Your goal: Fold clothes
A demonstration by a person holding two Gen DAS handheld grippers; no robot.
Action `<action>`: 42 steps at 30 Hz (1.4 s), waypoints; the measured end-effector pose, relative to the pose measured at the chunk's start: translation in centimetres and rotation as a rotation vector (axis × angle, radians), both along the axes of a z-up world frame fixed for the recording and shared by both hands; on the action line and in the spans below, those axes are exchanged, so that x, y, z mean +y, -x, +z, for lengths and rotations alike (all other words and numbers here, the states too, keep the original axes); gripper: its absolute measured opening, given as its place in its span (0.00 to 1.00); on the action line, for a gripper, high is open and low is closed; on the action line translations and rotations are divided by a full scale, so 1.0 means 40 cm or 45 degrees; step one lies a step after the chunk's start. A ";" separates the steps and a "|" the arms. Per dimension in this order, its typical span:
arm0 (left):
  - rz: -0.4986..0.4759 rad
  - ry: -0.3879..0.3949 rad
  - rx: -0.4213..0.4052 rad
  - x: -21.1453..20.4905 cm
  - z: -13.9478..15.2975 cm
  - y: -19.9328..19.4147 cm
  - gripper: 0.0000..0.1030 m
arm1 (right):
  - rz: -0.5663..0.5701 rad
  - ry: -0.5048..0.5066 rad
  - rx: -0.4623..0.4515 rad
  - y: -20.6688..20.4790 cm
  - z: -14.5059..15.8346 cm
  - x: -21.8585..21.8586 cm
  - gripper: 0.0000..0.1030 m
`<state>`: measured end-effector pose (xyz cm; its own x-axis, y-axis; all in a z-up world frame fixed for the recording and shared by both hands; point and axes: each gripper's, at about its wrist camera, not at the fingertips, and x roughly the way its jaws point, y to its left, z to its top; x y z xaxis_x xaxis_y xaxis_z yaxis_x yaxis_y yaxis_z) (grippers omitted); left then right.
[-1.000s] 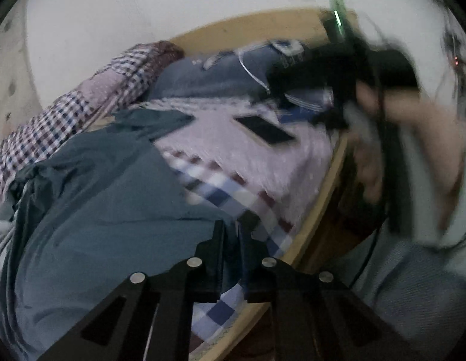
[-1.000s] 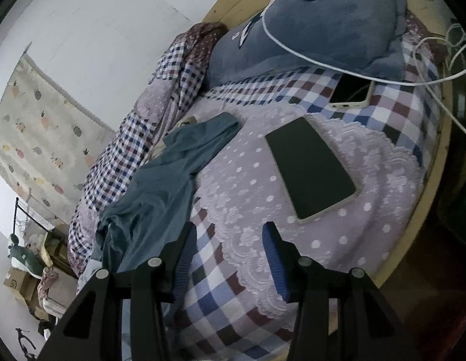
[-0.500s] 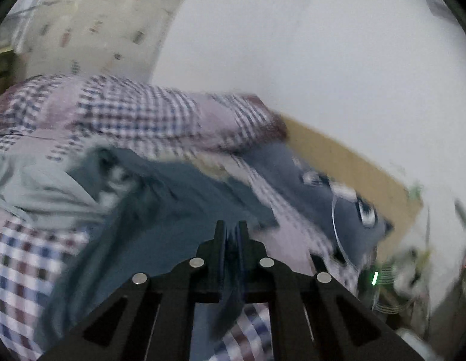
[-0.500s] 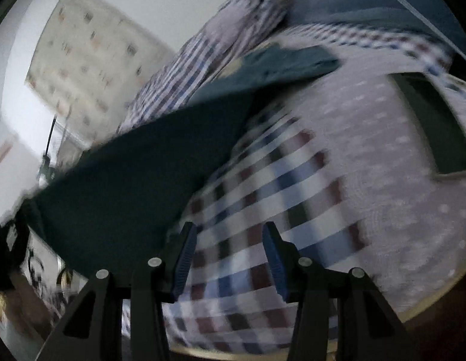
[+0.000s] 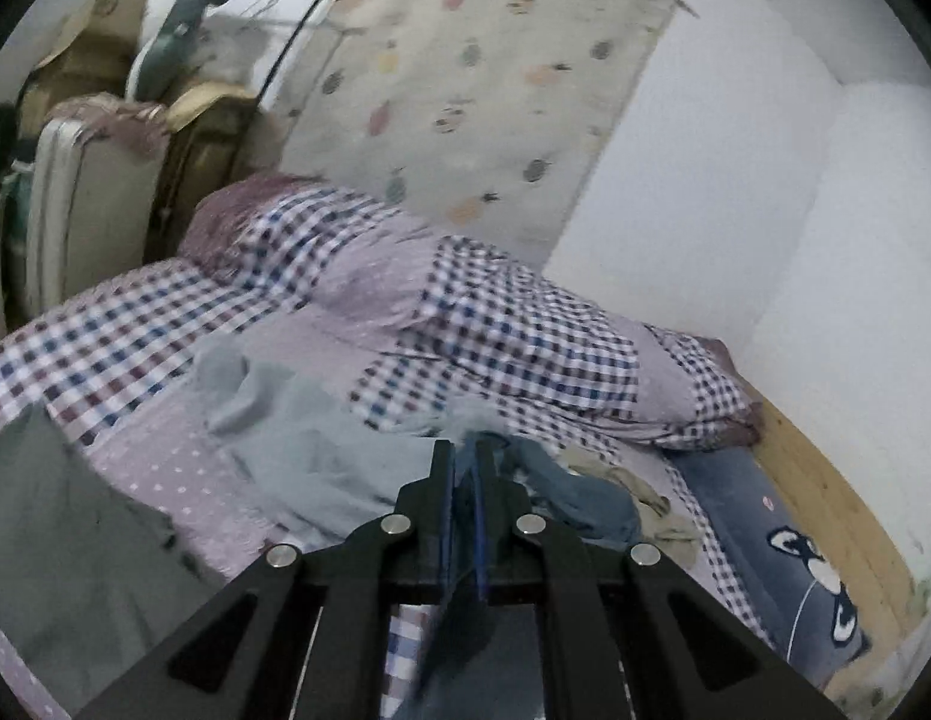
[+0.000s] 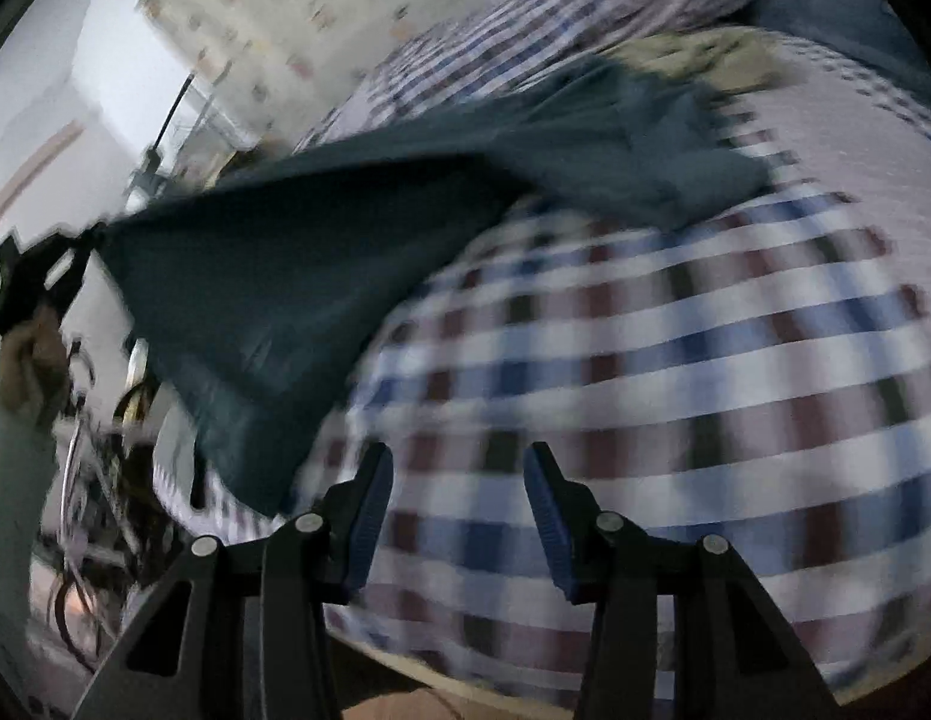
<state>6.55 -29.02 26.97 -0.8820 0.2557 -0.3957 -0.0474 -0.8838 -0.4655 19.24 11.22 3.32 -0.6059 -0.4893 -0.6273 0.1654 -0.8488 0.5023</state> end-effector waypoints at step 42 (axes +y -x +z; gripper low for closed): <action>-0.293 -0.385 -0.140 0.078 -0.118 -0.101 0.00 | -0.344 -1.146 0.387 -0.021 0.307 0.047 0.02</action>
